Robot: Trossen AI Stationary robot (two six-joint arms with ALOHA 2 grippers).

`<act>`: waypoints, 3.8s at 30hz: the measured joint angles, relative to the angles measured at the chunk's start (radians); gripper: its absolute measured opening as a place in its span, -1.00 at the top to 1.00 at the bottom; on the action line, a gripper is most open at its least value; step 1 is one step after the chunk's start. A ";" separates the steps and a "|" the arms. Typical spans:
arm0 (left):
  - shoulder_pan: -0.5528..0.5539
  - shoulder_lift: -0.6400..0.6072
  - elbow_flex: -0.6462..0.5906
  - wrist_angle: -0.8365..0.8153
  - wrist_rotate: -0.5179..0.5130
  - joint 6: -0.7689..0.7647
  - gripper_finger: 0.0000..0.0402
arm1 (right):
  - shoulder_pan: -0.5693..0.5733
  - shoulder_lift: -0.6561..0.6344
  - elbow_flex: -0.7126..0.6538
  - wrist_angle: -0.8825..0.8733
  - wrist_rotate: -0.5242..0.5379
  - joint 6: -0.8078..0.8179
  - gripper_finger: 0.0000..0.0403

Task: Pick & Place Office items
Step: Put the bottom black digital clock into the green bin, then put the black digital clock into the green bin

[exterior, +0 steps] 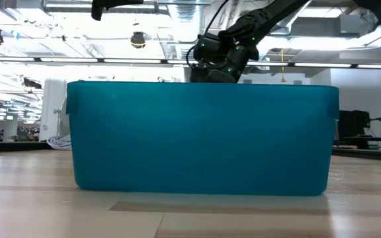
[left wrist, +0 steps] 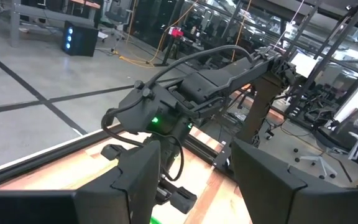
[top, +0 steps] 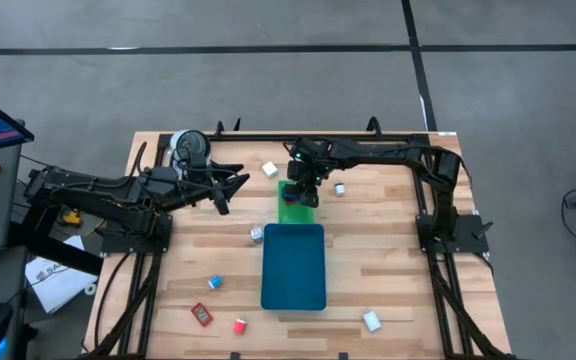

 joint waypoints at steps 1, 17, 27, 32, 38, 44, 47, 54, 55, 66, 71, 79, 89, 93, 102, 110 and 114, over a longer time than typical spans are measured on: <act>0.000 0.000 0.000 0.000 0.000 0.000 0.03 | -0.001 0.000 0.000 0.000 0.000 -0.001 0.26; 0.000 0.000 0.000 0.000 0.006 0.002 0.03 | 0.000 -0.001 0.000 0.034 -0.002 0.033 0.00; 0.000 0.000 0.000 -0.184 0.000 -0.034 0.03 | -0.017 -0.107 0.000 0.020 0.001 0.168 -0.01; 0.000 0.000 0.000 -0.443 0.011 -0.195 0.03 | -0.016 -0.223 0.000 0.002 0.028 0.221 0.01; 0.000 0.006 0.000 -0.888 0.111 -0.477 0.03 | -0.019 -0.344 0.000 -0.026 0.066 0.276 0.04; 0.000 0.054 0.000 -1.043 0.173 -0.720 0.03 | -0.021 -0.426 0.000 -0.027 0.108 0.341 0.04; 0.005 0.144 0.000 -1.046 0.195 -0.697 0.03 | -0.021 -0.448 0.000 -0.025 0.118 0.357 0.04; 0.069 0.366 0.000 -1.030 0.210 -0.683 0.01 | -0.021 -0.464 0.000 -0.038 0.136 0.382 0.04; 0.081 0.387 0.000 -1.012 0.209 -0.670 0.00 | -0.021 -0.466 -0.001 -0.044 0.136 0.385 0.04; 0.190 0.490 -0.005 -0.929 0.208 -0.550 -0.10 | -0.012 -0.469 -0.001 -0.076 0.136 0.419 0.05; 0.217 0.480 -0.058 -0.896 0.223 -0.517 -0.10 | 0.002 -0.470 -0.001 -0.084 0.156 0.427 0.05; 0.227 0.463 -0.124 -0.800 0.243 -0.471 -0.07 | 0.027 -0.470 -0.001 -0.087 0.184 0.430 0.07; 0.296 0.464 -0.171 -0.700 0.250 -0.407 -0.04 | 0.027 -0.470 -0.001 -0.097 0.185 0.453 0.07; 0.311 0.463 -0.174 -0.692 0.276 -0.384 -0.03 | 0.027 -0.470 -0.001 -0.104 0.185 0.462 0.08; 0.304 0.430 -0.174 -0.693 0.237 -0.374 -0.09 | 0.027 -0.470 -0.001 -0.106 0.185 0.472 0.10; 0.356 0.428 -0.174 -0.666 0.220 -0.312 -0.20 | 0.027 -0.470 -0.001 -0.106 0.185 0.471 0.10; 0.398 0.428 -0.174 -0.630 0.228 -0.256 -0.20 | 0.026 -0.470 0.000 -0.106 0.185 0.472 0.10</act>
